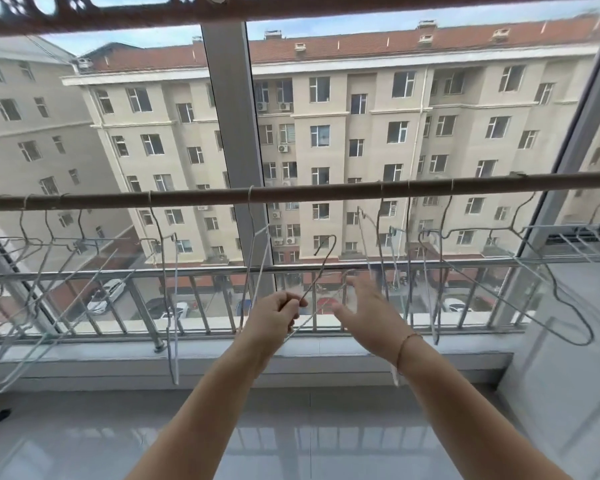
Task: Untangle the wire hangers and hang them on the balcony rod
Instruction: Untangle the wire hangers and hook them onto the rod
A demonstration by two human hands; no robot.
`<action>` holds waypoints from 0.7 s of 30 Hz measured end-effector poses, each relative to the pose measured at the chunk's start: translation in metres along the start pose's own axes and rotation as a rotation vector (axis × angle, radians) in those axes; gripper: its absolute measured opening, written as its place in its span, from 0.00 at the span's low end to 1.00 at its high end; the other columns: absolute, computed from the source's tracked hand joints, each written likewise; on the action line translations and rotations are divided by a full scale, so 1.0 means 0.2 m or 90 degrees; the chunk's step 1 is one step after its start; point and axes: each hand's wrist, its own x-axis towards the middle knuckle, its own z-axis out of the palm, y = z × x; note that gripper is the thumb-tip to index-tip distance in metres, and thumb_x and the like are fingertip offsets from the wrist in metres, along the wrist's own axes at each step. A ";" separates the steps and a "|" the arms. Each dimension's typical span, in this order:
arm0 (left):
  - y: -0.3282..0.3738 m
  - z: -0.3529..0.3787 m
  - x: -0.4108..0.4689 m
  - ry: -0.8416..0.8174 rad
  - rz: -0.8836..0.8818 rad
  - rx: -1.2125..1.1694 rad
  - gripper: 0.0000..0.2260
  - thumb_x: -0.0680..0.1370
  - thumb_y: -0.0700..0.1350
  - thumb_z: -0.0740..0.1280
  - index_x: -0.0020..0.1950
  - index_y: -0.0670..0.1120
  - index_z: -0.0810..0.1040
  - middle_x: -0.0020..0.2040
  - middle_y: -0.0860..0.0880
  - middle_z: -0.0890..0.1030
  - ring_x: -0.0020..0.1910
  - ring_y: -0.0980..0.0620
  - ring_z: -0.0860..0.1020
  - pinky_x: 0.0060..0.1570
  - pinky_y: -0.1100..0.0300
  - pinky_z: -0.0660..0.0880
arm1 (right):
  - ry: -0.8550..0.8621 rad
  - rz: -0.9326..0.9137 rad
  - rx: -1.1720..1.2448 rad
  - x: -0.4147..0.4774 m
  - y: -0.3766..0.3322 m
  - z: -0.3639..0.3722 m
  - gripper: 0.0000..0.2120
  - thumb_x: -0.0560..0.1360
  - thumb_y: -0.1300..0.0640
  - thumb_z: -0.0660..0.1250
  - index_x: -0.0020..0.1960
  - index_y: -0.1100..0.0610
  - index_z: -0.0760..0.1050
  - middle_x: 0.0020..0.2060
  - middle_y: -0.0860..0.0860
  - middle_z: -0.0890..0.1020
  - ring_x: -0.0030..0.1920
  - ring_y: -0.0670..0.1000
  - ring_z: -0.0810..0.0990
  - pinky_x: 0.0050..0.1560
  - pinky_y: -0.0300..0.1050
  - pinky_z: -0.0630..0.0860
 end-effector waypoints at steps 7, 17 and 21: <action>-0.01 -0.16 -0.13 -0.072 0.105 0.112 0.12 0.80 0.38 0.58 0.41 0.50 0.76 0.31 0.58 0.72 0.31 0.63 0.69 0.37 0.69 0.67 | 0.046 0.027 -0.054 -0.04 0.08 -0.05 0.26 0.76 0.54 0.62 0.72 0.56 0.59 0.72 0.54 0.61 0.73 0.52 0.58 0.71 0.44 0.56; -0.05 -0.24 -0.14 -0.075 0.110 0.051 0.12 0.80 0.39 0.59 0.40 0.52 0.76 0.35 0.54 0.74 0.37 0.56 0.70 0.43 0.61 0.68 | 0.031 -0.014 -0.030 -0.18 0.06 -0.14 0.09 0.75 0.59 0.65 0.39 0.49 0.78 0.37 0.40 0.83 0.40 0.38 0.79 0.43 0.33 0.70; -0.07 -0.19 -0.09 -0.051 0.102 0.007 0.12 0.80 0.39 0.60 0.41 0.51 0.78 0.35 0.54 0.76 0.37 0.55 0.72 0.43 0.59 0.68 | 0.027 -0.038 -0.012 -0.30 0.00 -0.21 0.08 0.75 0.58 0.66 0.38 0.51 0.79 0.27 0.47 0.80 0.28 0.41 0.75 0.33 0.32 0.70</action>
